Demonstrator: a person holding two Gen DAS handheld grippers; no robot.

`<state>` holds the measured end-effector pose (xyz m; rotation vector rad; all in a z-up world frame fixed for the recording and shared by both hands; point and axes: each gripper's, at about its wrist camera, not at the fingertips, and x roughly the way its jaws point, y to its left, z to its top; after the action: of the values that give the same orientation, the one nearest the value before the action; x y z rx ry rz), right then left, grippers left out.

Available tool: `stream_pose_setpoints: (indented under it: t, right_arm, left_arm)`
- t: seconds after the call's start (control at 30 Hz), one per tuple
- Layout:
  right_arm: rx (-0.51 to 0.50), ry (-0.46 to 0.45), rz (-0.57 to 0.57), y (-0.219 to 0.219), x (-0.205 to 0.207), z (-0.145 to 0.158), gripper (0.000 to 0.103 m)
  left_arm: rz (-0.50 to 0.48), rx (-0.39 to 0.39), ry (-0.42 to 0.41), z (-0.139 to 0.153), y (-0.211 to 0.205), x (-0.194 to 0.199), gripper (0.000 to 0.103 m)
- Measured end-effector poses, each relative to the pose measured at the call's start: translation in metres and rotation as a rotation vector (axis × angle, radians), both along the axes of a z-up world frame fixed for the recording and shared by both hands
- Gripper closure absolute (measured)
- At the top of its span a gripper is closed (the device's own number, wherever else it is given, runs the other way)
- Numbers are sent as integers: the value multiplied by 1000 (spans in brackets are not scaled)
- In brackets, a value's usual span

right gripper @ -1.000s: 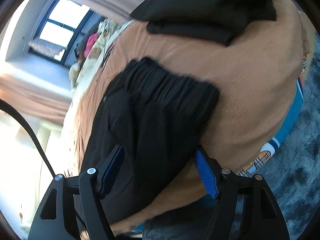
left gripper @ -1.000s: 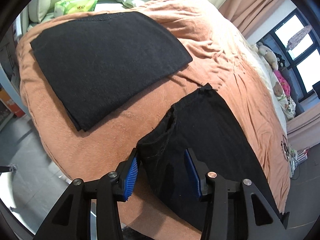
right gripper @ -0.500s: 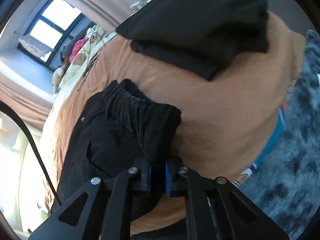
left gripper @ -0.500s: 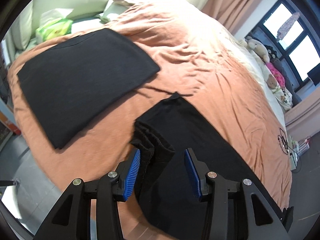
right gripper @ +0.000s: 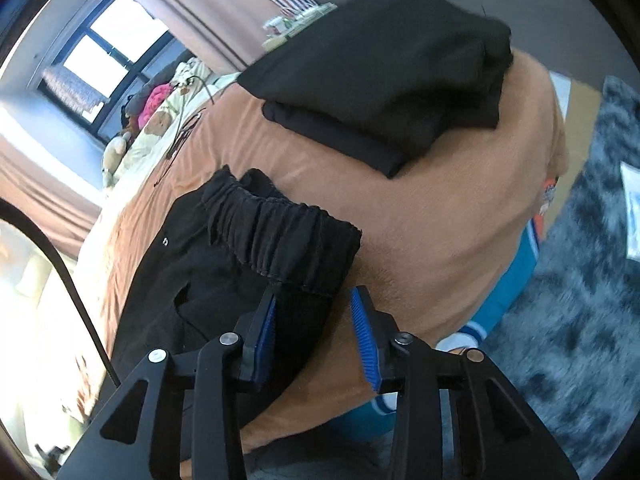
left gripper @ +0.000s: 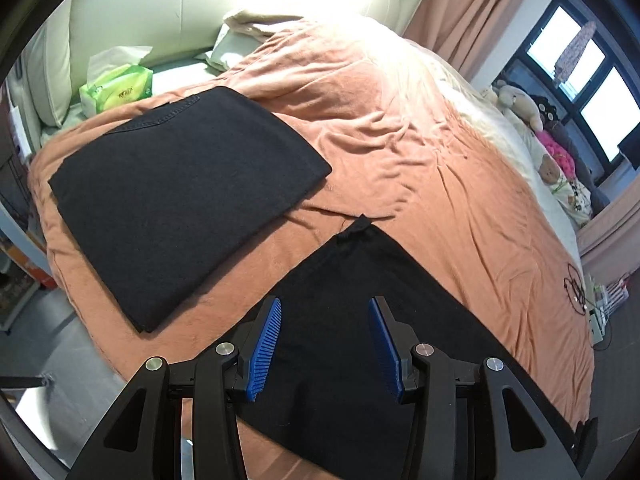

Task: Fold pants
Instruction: 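Release the pants with the left tool and smooth the fold flat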

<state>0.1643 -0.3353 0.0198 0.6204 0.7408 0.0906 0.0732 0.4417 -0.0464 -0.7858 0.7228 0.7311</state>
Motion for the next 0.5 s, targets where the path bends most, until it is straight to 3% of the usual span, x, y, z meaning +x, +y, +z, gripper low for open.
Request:
stream_pose_setpoints:
  t: [0.17,0.4,0.5]
  right_arm:
    - [-88,-76,-103,-12,-23,27,68]
    - [-121,-132,-31,-2,-20,51,68]
    - [-138,-143,17,15,-11,55,52]
  left_arm:
    - [-38,-10,-7,-5,-6,16,55]
    - [-123,-37,-14,-13,-22,65,55]
    - [-157,-53,-19,-17,-31,88,55]
